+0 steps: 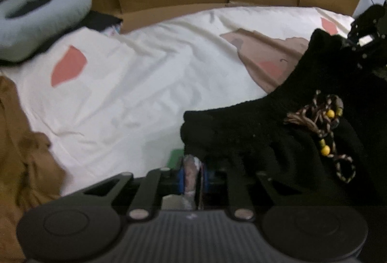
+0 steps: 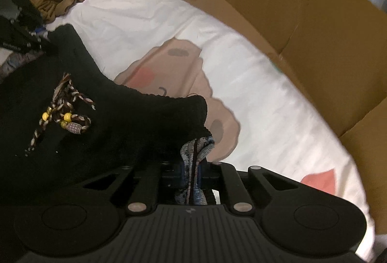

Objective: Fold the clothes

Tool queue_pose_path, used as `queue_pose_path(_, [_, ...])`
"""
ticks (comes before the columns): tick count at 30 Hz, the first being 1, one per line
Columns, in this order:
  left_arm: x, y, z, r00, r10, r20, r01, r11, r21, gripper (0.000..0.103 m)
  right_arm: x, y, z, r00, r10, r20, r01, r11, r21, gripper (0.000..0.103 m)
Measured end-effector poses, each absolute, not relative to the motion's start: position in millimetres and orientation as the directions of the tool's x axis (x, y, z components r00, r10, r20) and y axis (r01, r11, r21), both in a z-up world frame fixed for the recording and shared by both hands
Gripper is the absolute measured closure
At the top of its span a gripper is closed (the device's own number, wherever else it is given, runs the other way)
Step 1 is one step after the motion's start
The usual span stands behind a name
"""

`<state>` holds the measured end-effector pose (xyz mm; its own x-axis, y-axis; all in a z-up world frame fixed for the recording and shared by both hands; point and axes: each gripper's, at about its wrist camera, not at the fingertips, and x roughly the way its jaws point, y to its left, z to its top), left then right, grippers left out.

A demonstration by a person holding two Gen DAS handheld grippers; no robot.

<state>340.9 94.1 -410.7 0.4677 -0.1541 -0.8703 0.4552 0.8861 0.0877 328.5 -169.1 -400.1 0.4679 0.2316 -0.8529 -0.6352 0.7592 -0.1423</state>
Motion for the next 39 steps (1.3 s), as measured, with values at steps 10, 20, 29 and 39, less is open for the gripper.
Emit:
queue_pose_path(10, [376.2, 87.9, -389.0, 0.606, -0.058, -0.793, 0.4, 0.884, 0.241, 0.088, 350.8, -156.3, -376.9, 0.641, 0.125, -0.757, -0.524, 0.792, -0.313, 0.096])
queue_pose_path(20, [442.3, 70.2, -383.9, 0.64, -0.006, -0.769, 0.377, 0.874, 0.308, 0.088, 399.8, -159.2, -378.8, 0.656, 0.046, -0.753, -0.462, 0.814, -0.352, 0.096])
queue_pose_path(29, [482.0, 61.1, -380.2, 0.652, 0.035, -0.757, 0.349, 0.873, 0.342, 0.088, 436.5, -157.9, -373.1, 0.669, 0.001, -0.743, -0.438, 0.808, -0.393, 0.096])
queue_pose_path(39, [505.0, 55.7, -377.8, 0.644, 0.049, -0.763, 0.328, 0.884, 0.333, 0.088, 471.1, -165.5, -362.9, 0.648, -0.053, -0.76, -0.395, 0.829, -0.395, 0.096])
